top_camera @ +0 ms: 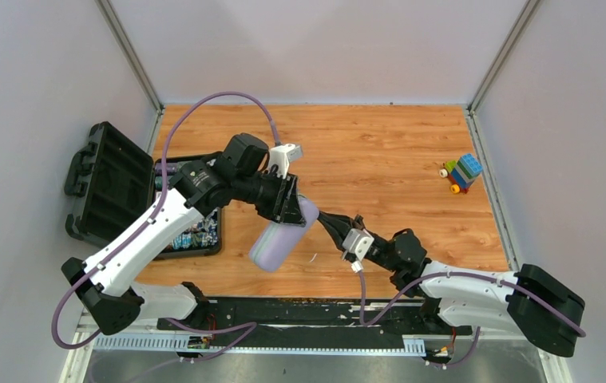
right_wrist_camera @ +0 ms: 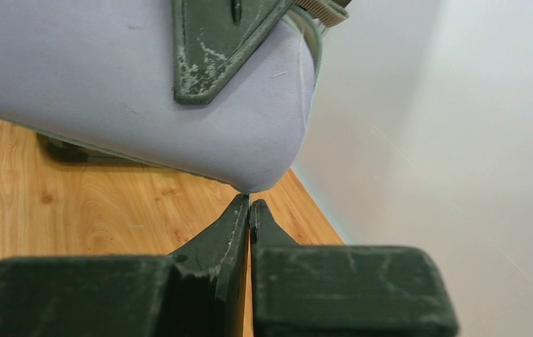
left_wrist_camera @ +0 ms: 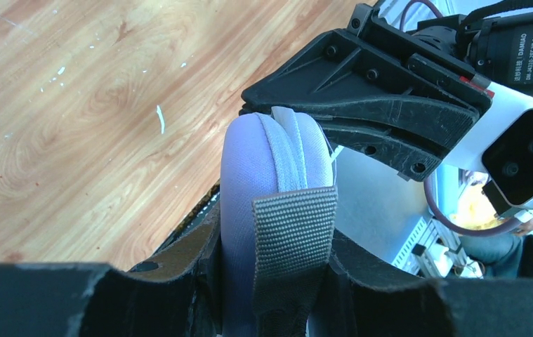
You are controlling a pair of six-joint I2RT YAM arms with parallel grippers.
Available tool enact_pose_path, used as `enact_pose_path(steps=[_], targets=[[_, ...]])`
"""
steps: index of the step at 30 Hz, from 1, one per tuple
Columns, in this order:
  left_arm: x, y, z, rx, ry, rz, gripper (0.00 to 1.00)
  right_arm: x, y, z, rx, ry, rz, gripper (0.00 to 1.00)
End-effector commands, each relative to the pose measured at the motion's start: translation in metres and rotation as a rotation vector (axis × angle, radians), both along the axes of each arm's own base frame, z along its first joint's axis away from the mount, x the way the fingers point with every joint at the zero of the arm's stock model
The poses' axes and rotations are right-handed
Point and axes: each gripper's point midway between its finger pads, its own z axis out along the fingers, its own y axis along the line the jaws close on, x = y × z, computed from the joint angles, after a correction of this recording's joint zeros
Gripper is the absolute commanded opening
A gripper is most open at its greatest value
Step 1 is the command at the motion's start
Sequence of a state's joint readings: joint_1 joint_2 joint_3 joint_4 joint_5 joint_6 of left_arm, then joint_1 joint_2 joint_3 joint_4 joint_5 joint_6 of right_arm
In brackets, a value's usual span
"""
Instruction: Put away the umbrella
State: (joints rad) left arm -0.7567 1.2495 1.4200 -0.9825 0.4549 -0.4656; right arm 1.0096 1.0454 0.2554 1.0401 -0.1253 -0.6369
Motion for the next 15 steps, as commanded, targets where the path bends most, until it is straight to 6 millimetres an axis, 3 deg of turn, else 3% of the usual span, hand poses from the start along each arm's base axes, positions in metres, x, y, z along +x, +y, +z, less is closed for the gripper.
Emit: enact_pose_path(steps=[1,8,10,12,15], targets=[[-0.021,0.027,-0.005,0.089,0.045,-0.017,0.0,0.024,-0.035,0.036,0.139,-0.059,-0.158,0.0],[-0.008,0.031,-0.015,0.15,0.028,0.012,0.0,0.005,-0.033,0.051,0.107,-0.158,-0.08,0.0],[0.003,0.029,-0.012,0.16,-0.005,0.019,0.19,-0.009,-0.021,0.034,0.043,-0.101,0.008,0.0],[0.015,0.028,-0.013,0.182,-0.065,-0.015,0.27,-0.023,-0.015,0.019,0.023,-0.043,0.073,0.0],[0.028,0.023,-0.033,0.232,-0.072,-0.06,0.48,-0.04,-0.007,-0.002,-0.025,0.046,0.146,0.0]])
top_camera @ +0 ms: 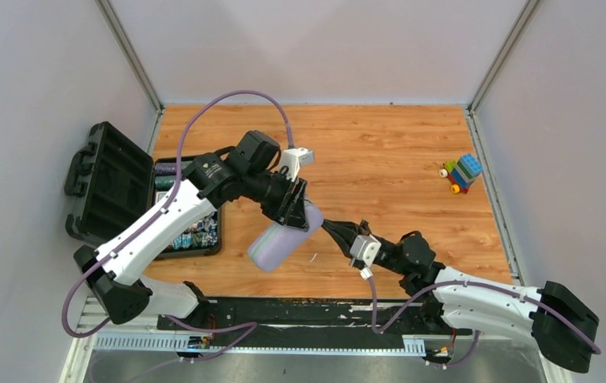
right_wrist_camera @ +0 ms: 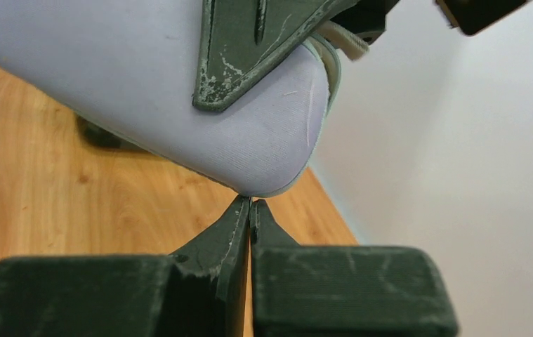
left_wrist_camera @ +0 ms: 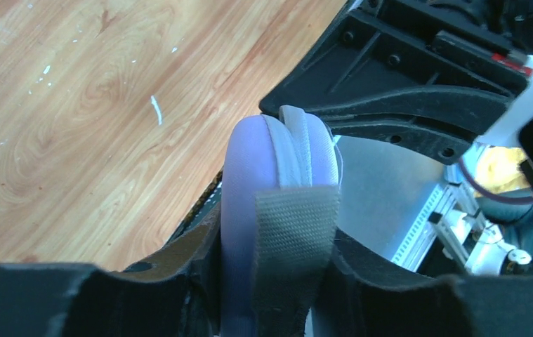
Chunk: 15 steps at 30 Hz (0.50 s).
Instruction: Put away the umbrella
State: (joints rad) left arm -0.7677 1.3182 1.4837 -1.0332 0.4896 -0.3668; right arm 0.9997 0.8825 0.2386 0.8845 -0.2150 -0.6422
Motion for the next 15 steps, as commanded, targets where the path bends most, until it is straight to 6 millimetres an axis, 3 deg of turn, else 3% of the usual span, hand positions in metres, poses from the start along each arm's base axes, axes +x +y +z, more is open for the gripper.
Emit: enact_pose_path(steps=[1,4,7,11,13,15], targets=[[0.03,0.027,-0.04,0.21,-0.048,0.018,0.53,-0.022,0.005,-0.017,-0.028,0.115,0.083,0.0],[0.039,0.033,-0.076,0.32,-0.013,-0.008,0.72,-0.02,0.011,-0.047,-0.073,0.32,0.07,0.0],[0.062,0.052,-0.097,0.452,-0.098,0.036,0.81,-0.021,0.011,-0.072,-0.073,0.485,0.058,0.0],[0.101,0.073,-0.094,0.536,-0.33,0.14,0.93,-0.023,0.013,-0.115,-0.104,0.719,0.021,0.0],[0.103,0.076,-0.096,0.503,-0.415,0.128,0.91,-0.02,0.013,-0.141,-0.139,0.851,-0.041,0.0],[0.097,0.063,-0.091,0.392,-0.492,0.097,0.89,-0.019,0.013,-0.157,-0.152,1.014,-0.11,0.0]])
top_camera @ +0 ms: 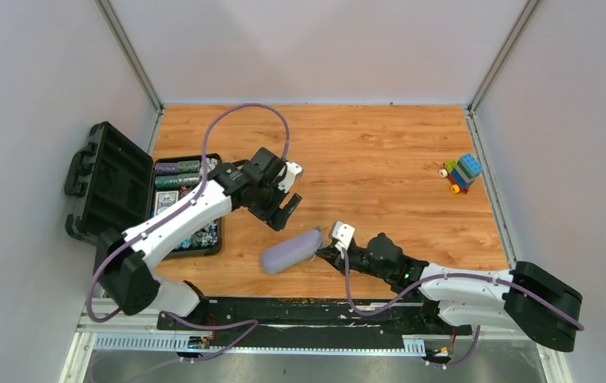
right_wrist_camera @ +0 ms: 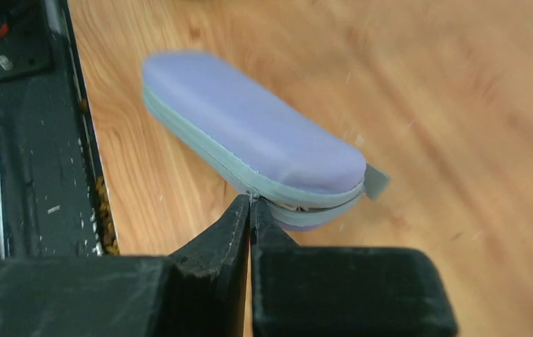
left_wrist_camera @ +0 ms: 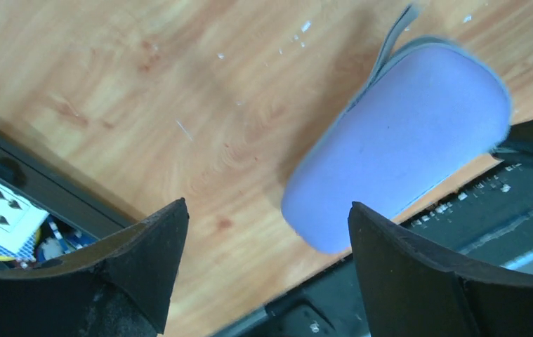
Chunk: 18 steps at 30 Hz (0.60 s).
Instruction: Put away the umbrella
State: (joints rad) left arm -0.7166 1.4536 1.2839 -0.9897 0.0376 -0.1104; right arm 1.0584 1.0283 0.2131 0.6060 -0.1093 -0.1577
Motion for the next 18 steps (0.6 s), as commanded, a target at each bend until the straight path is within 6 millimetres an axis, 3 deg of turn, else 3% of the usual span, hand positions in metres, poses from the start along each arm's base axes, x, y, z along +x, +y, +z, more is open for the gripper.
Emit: enact_pose_path(steps=[1,3,8,15,18], targets=[[0.019,-0.018,0.036,-0.165,-0.339,-0.106,0.89,-0.002,0.004,-0.021,0.002,0.36,-0.145,0.0],[0.009,-0.032,0.043,-0.21,-0.464,-0.178,0.89,-0.001,0.003,-0.018,0.027,0.418,-0.187,0.0],[-0.042,-0.07,0.047,-0.332,-0.732,-0.489,0.92,0.003,0.001,-0.008,0.072,0.449,-0.23,0.0],[-0.063,-0.078,0.009,-0.214,-0.864,-0.621,0.95,0.005,0.002,-0.001,0.131,0.504,-0.262,0.0],[-0.054,-0.08,0.002,-0.126,-0.952,-0.618,0.95,0.003,0.004,0.003,0.146,0.511,-0.255,0.0]])
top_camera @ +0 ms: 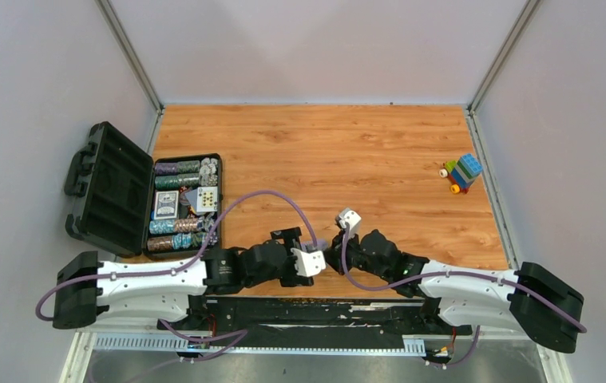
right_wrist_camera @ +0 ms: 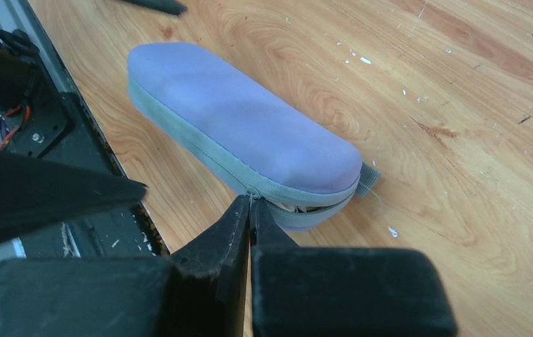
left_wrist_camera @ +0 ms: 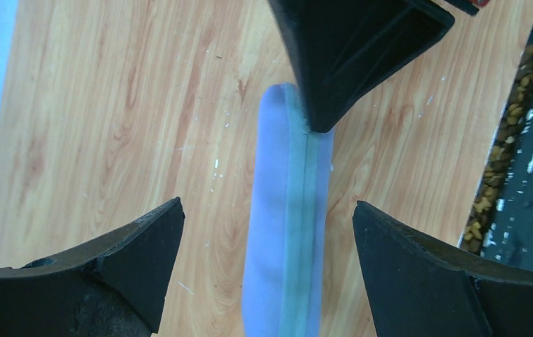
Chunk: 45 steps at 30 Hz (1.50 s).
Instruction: Put away the umbrella
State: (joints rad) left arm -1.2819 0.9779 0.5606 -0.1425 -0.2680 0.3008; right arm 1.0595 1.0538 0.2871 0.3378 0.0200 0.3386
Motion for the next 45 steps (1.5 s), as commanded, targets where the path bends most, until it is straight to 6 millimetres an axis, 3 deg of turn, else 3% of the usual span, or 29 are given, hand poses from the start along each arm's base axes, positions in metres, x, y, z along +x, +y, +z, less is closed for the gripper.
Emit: enact_pose_path(steps=[1,8,15,22,26,29,32,36,41,45], targets=[[0.025,-0.015,0.021,-0.027,-0.239,0.044,0.95,0.006,0.013,0.038,0.133,-0.009,-0.034,0.0],[0.037,-0.02,-0.011,0.022,-0.306,0.065,0.96,0.006,0.011,0.038,0.149,-0.004,-0.043,0.0],[0.015,-0.039,-0.046,0.035,-0.164,-0.114,0.9,0.004,0.005,0.033,0.143,0.004,-0.055,0.0],[0.009,-0.045,-0.064,0.074,-0.069,-0.179,0.79,0.0,0.004,0.032,0.15,0.007,-0.039,0.0],[0.006,-0.048,-0.066,0.078,-0.003,-0.197,0.84,-0.004,0.0,0.033,0.161,-0.018,-0.018,0.0],[0.008,-0.045,-0.065,0.084,0.002,-0.194,0.72,-0.004,-0.003,0.032,0.16,-0.026,-0.024,0.0],[0.013,-0.04,-0.059,0.084,0.004,-0.152,0.33,-0.002,-0.008,0.026,0.138,0.004,-0.059,0.0],[0.015,-0.029,-0.058,0.137,0.022,-0.12,0.03,0.01,-0.034,0.007,0.05,0.06,-0.227,0.0],[0.02,-0.018,-0.044,0.108,-0.015,-0.077,0.0,0.019,-0.061,-0.002,0.035,0.062,-0.35,0.0],[0.019,-0.022,-0.023,0.036,-0.031,-0.082,0.0,0.017,-0.057,-0.009,0.07,0.07,-0.318,0.0]])
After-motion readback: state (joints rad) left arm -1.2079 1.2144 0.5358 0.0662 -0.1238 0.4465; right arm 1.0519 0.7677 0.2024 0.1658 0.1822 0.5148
